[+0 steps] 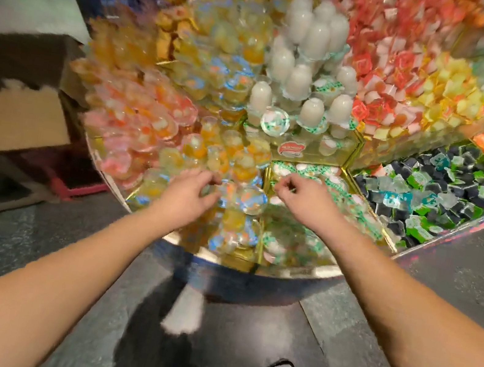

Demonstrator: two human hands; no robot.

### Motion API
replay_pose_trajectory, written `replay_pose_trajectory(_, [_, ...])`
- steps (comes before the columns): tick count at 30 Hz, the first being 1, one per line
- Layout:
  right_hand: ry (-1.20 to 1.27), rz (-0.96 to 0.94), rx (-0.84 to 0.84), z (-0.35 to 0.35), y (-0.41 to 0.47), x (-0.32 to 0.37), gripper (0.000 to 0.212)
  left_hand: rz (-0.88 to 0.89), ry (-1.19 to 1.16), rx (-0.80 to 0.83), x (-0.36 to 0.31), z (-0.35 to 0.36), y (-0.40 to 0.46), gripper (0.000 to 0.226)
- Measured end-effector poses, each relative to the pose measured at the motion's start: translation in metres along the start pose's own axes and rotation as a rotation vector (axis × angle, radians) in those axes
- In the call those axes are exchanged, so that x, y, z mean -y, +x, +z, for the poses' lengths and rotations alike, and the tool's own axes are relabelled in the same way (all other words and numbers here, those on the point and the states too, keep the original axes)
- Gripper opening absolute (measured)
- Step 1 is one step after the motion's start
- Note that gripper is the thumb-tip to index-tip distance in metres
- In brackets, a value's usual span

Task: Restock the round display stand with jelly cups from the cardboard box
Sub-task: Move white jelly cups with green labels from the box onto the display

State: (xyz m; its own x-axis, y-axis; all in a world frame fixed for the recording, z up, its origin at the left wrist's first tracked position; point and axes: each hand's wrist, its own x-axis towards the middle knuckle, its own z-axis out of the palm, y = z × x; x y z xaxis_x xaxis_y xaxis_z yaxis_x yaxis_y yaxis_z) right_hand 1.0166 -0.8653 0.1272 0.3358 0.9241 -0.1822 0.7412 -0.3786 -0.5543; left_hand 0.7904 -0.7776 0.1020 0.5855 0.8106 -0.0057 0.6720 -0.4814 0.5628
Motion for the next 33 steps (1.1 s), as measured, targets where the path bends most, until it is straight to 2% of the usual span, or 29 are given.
replay_pose_trajectory(3, [-0.051, -0.156, 0.053, 0.041, 0.011, 0.099, 0.027, -0.061, 0.067, -0.064, 0.069, -0.079, -0.04, 0.032])
replay_pose_trajectory(8, [-0.115, -0.385, 0.163, 0.116, 0.017, 0.246, 0.029, -0.267, 0.182, -0.186, 0.178, -0.192, -0.104, 0.023])
replay_pose_trajectory(11, [-0.121, -0.491, 0.262, 0.161, 0.026, 0.312, 0.024, -0.375, 0.187, -0.232, 0.23, -0.232, -0.134, 0.023])
replay_pose_trajectory(17, [-0.182, -0.584, 0.456, 0.247, 0.062, 0.411, 0.022, -0.572, 0.122, -0.26, 0.322, -0.276, -0.161, 0.019])
replay_pose_trajectory(24, [-0.181, -0.574, 0.603, 0.339, 0.143, 0.501, 0.025, -0.709, 0.113, -0.234, 0.428, -0.32, -0.129, 0.013])
replay_pose_trajectory(27, [-0.149, -0.54, 0.659, 0.376, 0.198, 0.541, 0.032, -0.735, 0.153, -0.223, 0.479, -0.347, -0.096, 0.019])
replay_pose_trajectory(29, [-0.087, -0.5, 0.704, 0.398, 0.236, 0.563, 0.025, -0.767, 0.135, -0.2, 0.513, -0.363, -0.072, 0.018])
replay_pose_trajectory(33, [-0.155, -0.544, 0.689, 0.418, 0.298, 0.606, 0.015, -0.839, 0.066, -0.119, 0.575, -0.388, -0.027, 0.023])
